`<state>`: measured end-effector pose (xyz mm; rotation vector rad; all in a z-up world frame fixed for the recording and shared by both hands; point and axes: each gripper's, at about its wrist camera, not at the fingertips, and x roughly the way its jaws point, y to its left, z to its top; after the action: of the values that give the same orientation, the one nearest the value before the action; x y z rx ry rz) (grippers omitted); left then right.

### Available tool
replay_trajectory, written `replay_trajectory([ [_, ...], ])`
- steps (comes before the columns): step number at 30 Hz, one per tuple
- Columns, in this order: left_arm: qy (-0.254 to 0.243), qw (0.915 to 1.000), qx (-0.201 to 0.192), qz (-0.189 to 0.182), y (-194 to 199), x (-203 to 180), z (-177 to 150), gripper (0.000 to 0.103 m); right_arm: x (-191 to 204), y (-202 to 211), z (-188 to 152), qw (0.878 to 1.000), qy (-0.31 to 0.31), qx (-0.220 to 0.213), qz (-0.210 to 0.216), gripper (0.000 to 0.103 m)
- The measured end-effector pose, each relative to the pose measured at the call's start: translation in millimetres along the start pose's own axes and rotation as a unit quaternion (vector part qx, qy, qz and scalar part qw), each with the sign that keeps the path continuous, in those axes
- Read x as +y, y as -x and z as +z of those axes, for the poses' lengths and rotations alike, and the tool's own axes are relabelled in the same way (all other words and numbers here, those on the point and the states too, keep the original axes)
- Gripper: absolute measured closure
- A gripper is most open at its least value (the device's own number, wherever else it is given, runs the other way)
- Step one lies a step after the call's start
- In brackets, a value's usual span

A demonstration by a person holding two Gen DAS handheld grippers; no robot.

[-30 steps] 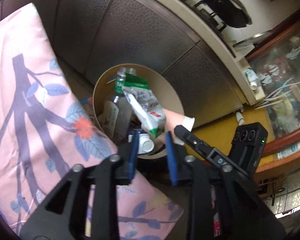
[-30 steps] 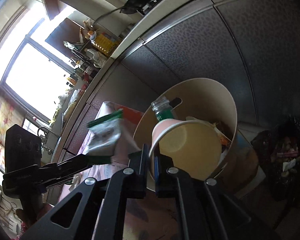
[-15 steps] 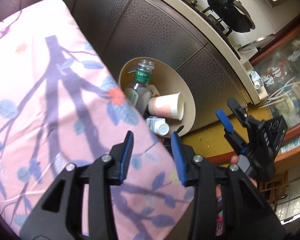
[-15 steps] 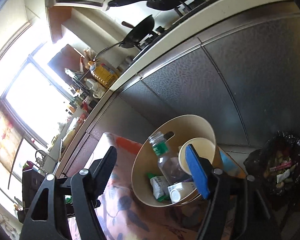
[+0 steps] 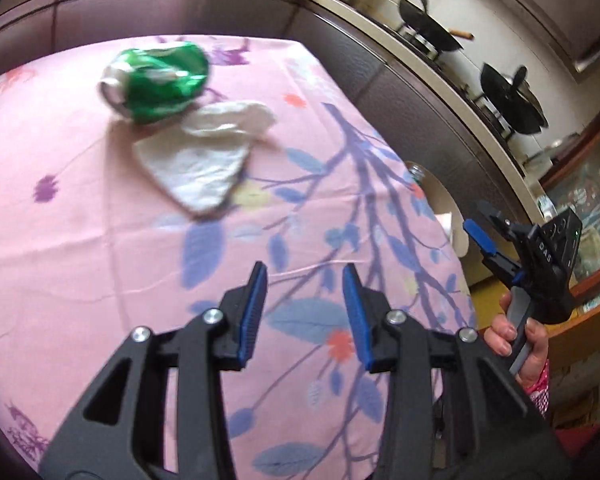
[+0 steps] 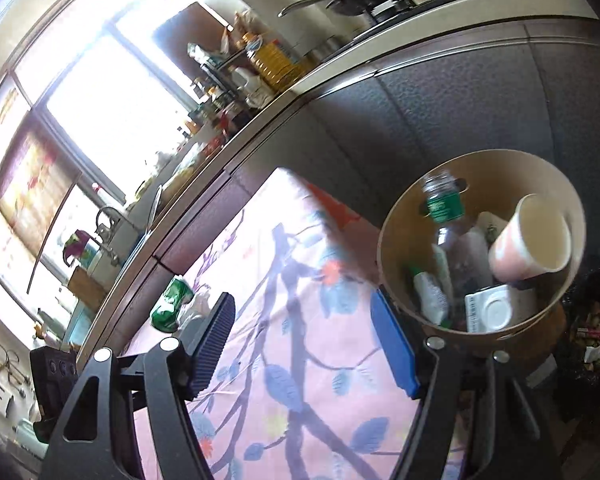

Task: Collect trash
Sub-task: 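Move both open tools back over the table toward the green can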

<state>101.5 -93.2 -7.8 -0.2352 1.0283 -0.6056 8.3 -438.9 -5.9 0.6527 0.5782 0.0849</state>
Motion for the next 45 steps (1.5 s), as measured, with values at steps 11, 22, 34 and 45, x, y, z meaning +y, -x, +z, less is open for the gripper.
replay_trajectory([
  [11,0.062,0.9777,-0.066,0.189,68.7,112.9,-28.4,0.066,110.6,-72.6,-54.1,0.990,0.067,0.109,0.066,0.038],
  [22,0.079,0.9700,-0.074,0.217,79.1,145.7,-38.2,0.066,140.6,-101.4,-77.3,0.982,0.090,0.158,0.044,0.038],
  [34,0.063,0.9660,-0.082,0.237,75.5,147.7,-32.8,0.048,126.5,-108.0,-87.0,0.982,0.061,0.171,0.046,0.038],
  [45,0.030,0.9796,-0.076,0.184,66.8,138.3,34.2,0.032,116.0,-113.1,-80.3,0.979,0.049,0.178,0.089,0.037],
])
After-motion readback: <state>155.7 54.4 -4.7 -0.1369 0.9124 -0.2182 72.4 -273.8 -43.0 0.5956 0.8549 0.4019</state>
